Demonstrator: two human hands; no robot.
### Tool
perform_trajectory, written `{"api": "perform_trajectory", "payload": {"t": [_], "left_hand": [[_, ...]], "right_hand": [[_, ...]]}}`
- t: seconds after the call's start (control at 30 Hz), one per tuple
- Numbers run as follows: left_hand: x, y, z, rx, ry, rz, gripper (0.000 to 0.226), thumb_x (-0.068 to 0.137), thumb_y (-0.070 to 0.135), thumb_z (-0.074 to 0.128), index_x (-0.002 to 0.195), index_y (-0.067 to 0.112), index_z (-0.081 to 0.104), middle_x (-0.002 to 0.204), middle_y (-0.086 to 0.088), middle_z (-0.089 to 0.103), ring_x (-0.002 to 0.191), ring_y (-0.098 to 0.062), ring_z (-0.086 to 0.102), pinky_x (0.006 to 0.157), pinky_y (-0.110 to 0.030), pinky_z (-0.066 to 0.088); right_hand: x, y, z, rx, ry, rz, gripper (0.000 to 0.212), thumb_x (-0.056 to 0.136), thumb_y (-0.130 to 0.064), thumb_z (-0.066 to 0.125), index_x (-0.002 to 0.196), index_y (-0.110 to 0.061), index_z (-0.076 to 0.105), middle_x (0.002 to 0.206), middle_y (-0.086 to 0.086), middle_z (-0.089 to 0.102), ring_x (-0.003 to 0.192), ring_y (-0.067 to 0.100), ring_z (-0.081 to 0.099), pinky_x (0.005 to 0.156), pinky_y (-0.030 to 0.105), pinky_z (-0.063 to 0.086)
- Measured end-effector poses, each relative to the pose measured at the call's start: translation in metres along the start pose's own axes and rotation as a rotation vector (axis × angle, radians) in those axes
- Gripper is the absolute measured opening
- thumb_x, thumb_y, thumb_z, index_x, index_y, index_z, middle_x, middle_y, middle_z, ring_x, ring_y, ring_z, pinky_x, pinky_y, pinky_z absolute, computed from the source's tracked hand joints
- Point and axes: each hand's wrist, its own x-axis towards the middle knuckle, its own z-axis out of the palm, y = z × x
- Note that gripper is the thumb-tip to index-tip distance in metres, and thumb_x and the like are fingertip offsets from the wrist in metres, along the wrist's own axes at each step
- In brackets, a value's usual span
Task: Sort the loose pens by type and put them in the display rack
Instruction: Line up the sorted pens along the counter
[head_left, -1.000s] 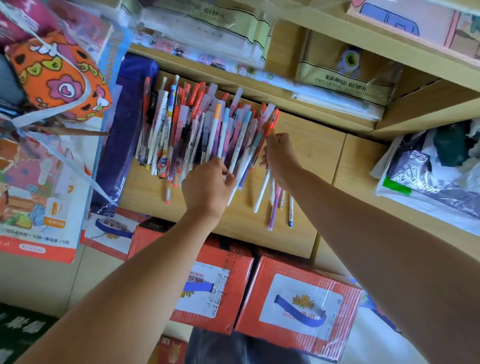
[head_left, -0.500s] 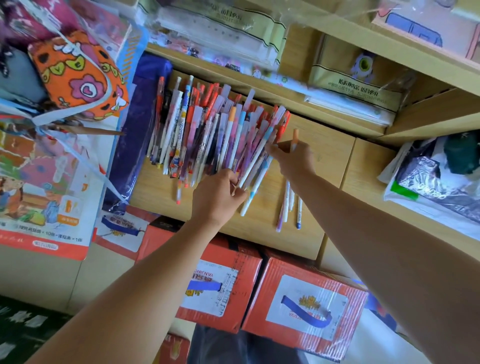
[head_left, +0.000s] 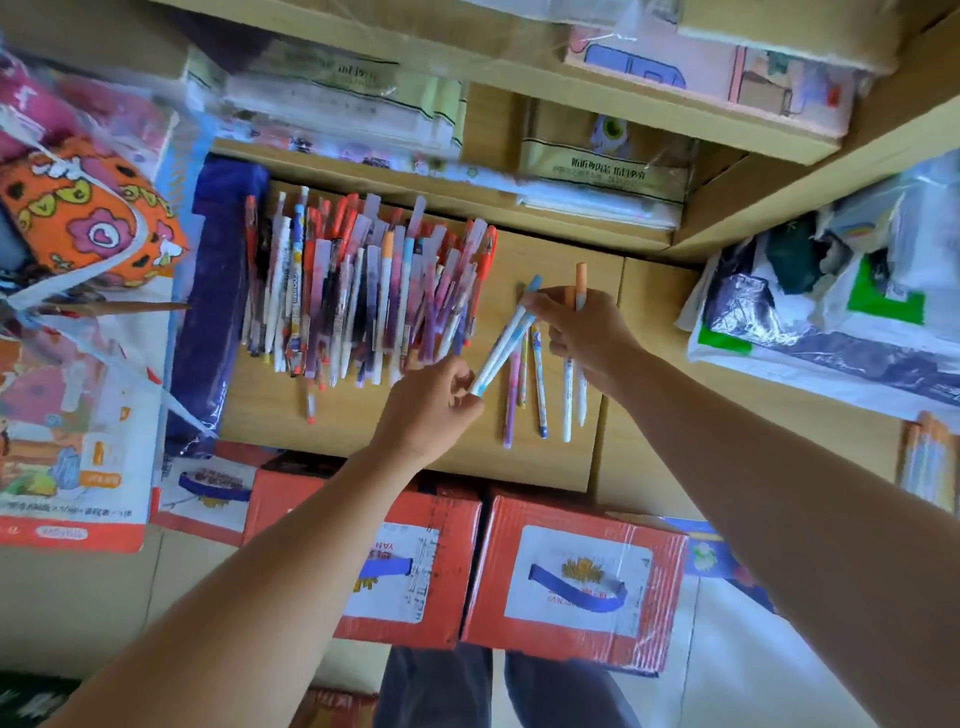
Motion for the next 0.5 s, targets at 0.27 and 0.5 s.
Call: {"api": "perform_trajectory", "payload": {"t": [0.27, 0.5], "left_hand": [[-0.003, 0.05, 0.059, -0.155, -0.199, 0.001, 0.022, 0.096, 0.038, 0.051, 0.104, 0.018, 0.05, 0.076, 0.005, 0.064, 0.061, -0.013, 0.064, 0.059, -0.027, 0.05], [-0.011, 0.11, 0.132, -0.252, -0.198, -0.092, 0.02, 0.1, 0.024, 0.045, 0.083, 0.015, 0.043, 0.065, -0.001, 0.052, 0.048, -0.015, 0.048, 0.049, -0.031, 0.047]], "right_hand": [[-0.027, 0.028, -0.06, 0.161, 0.036, -0.023, 0.016, 0.087, -0.01, 0.068, 0.097, -0.002, 0.059, 0.044, -0.009, 0.029, 0.035, 0.004, 0.023, 0.038, 0.018, 0.021], [-0.051, 0.076, -0.16, 0.139, 0.062, -0.017, 0.01, 0.094, -0.017, 0.06, 0.097, -0.008, 0.062, 0.072, 0.006, 0.054, 0.035, 0.003, 0.031, 0.039, 0.018, 0.029]]}}
